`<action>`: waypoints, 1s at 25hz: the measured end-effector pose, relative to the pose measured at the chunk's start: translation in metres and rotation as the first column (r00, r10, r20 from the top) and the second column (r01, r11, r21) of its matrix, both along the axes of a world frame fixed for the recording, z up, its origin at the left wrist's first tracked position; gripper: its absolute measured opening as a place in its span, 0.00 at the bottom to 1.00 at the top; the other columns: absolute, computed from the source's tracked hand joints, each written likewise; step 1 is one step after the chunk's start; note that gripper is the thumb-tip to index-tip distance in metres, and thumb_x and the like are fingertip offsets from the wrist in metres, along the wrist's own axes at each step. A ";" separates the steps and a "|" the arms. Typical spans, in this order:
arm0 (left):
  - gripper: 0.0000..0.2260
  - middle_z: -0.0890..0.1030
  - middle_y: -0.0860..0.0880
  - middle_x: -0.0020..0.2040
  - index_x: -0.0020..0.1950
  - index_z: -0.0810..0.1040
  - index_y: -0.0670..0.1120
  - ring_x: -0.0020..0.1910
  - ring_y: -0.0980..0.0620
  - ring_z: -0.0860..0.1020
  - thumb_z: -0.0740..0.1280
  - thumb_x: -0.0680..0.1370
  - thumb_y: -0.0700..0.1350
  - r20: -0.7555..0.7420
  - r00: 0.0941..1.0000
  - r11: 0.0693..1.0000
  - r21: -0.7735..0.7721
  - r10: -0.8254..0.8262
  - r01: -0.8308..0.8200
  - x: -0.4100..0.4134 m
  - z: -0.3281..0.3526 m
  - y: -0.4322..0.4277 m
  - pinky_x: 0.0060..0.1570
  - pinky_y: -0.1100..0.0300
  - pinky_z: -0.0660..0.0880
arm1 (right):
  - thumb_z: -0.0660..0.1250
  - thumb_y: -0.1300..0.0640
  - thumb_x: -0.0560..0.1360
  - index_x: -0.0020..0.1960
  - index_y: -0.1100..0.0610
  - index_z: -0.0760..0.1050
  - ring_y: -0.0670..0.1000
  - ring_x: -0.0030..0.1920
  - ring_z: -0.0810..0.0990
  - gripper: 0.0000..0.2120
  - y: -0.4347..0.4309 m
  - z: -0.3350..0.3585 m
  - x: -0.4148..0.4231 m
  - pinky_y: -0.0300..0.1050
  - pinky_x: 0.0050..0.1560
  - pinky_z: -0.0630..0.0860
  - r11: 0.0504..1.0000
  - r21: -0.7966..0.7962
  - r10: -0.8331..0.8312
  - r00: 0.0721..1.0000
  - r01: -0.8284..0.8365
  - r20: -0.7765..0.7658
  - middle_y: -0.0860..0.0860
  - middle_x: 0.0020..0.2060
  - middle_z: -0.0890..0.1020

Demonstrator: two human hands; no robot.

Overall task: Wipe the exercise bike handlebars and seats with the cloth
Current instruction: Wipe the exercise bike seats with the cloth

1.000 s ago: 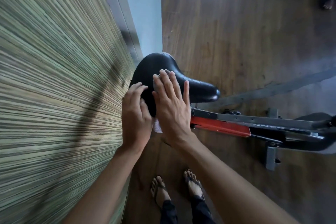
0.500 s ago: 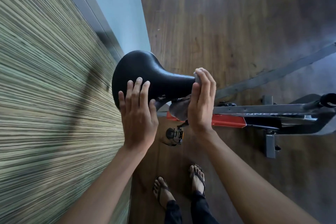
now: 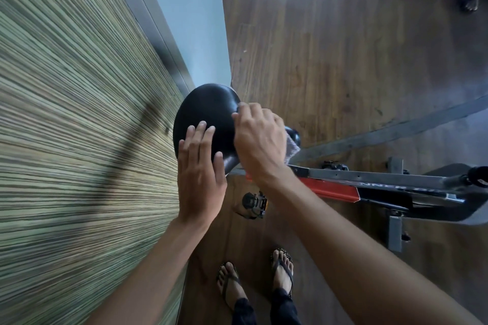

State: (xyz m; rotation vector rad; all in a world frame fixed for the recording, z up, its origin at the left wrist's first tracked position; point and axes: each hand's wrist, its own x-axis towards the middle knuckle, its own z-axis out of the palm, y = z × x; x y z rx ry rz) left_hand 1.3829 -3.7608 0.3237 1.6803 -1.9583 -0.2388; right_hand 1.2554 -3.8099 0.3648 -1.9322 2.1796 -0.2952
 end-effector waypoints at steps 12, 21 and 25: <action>0.20 0.68 0.41 0.76 0.76 0.67 0.38 0.78 0.43 0.62 0.57 0.83 0.40 0.002 1.000 0.999 0.039 0.018 -0.018 0.013 0.003 0.003 0.76 0.45 0.63 | 0.56 0.51 0.84 0.73 0.55 0.73 0.60 0.69 0.75 0.20 0.021 -0.028 -0.023 0.56 0.69 0.72 0.919 -0.246 0.279 0.950 -0.307 -0.141 0.57 0.71 0.74; 0.20 0.76 0.42 0.69 0.70 0.75 0.40 0.69 0.43 0.73 0.66 0.78 0.33 -0.065 0.998 0.988 0.155 0.024 -0.014 0.023 0.076 0.031 0.70 0.46 0.70 | 0.61 0.61 0.84 0.75 0.56 0.69 0.58 0.72 0.72 0.20 0.055 0.027 -0.023 0.55 0.72 0.71 0.970 -0.168 0.230 0.878 -0.174 0.420 0.56 0.74 0.71; 0.18 0.79 0.43 0.65 0.68 0.77 0.41 0.65 0.45 0.76 0.65 0.78 0.35 -0.090 0.991 0.983 0.162 0.096 -0.080 0.035 0.139 0.084 0.67 0.56 0.69 | 0.60 0.56 0.85 0.75 0.53 0.70 0.50 0.73 0.70 0.19 0.107 0.080 -0.015 0.48 0.74 0.68 0.980 -0.104 0.199 0.799 -0.171 0.567 0.50 0.75 0.70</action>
